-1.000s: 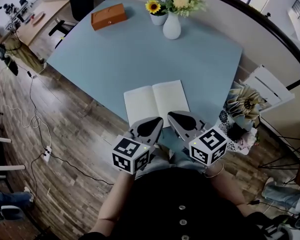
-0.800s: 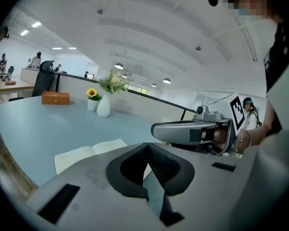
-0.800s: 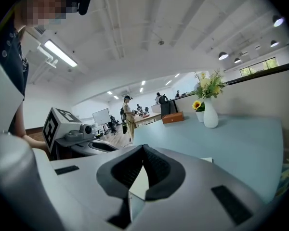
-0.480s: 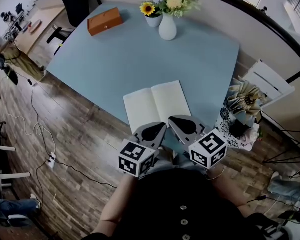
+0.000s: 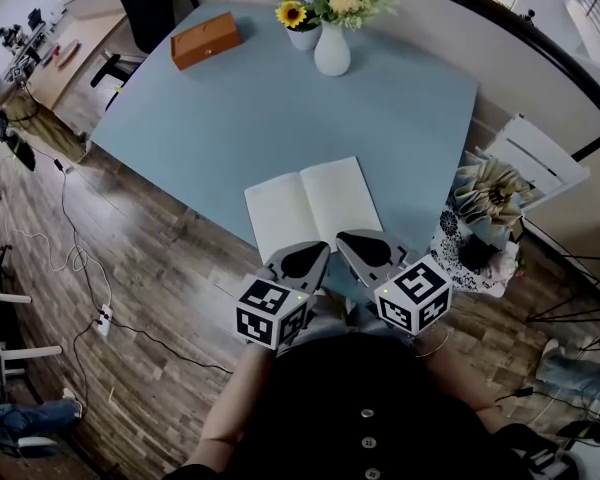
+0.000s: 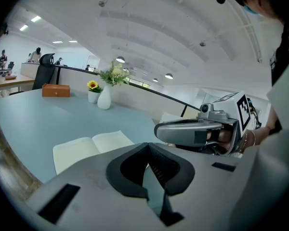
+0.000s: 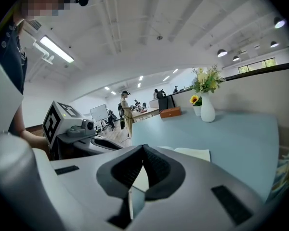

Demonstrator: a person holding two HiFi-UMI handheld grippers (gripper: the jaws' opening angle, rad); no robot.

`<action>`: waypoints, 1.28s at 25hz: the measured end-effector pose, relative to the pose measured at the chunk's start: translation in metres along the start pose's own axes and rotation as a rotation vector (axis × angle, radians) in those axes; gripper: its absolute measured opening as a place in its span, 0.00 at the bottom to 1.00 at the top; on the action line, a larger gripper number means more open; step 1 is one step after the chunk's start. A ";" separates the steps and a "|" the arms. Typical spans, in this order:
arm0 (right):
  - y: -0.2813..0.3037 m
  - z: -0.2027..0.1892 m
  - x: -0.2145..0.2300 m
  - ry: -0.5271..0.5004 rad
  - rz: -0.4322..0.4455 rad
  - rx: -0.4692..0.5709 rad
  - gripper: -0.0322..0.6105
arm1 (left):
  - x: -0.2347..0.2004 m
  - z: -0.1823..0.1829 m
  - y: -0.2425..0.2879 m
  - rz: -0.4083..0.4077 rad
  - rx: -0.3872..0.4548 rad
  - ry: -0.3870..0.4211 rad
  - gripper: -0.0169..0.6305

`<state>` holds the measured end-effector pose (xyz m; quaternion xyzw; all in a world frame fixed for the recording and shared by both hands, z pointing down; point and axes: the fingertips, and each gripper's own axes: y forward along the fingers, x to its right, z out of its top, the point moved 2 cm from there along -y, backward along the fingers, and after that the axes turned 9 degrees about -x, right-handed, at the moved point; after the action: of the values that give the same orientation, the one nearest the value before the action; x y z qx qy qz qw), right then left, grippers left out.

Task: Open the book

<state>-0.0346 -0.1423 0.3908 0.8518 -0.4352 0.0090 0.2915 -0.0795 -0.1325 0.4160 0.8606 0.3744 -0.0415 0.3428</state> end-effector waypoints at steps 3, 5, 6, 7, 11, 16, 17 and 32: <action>0.000 0.001 0.000 -0.002 0.002 -0.004 0.06 | 0.000 0.000 0.001 0.012 -0.011 -0.001 0.05; 0.001 0.002 0.001 -0.003 0.003 -0.004 0.06 | -0.002 0.000 0.001 0.014 -0.009 -0.009 0.05; 0.001 0.002 0.001 -0.002 0.005 -0.004 0.06 | -0.002 0.000 0.001 0.015 -0.009 -0.011 0.05; 0.001 0.002 0.001 0.000 0.007 -0.004 0.06 | -0.002 0.000 0.001 0.015 -0.009 -0.010 0.05; 0.001 0.002 0.002 0.001 0.010 -0.005 0.06 | -0.003 -0.002 0.000 0.019 -0.011 -0.010 0.05; 0.002 0.004 0.002 0.002 0.009 -0.004 0.06 | -0.005 0.000 0.000 0.021 -0.010 -0.014 0.05; 0.002 0.004 0.002 0.003 0.009 -0.004 0.06 | -0.005 0.000 0.000 0.019 -0.009 -0.019 0.05; 0.002 -0.001 0.002 -0.011 0.006 -0.031 0.06 | -0.005 -0.002 0.001 0.016 -0.015 -0.006 0.05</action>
<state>-0.0347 -0.1440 0.3931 0.8458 -0.4397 -0.0017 0.3021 -0.0824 -0.1351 0.4199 0.8608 0.3667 -0.0387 0.3507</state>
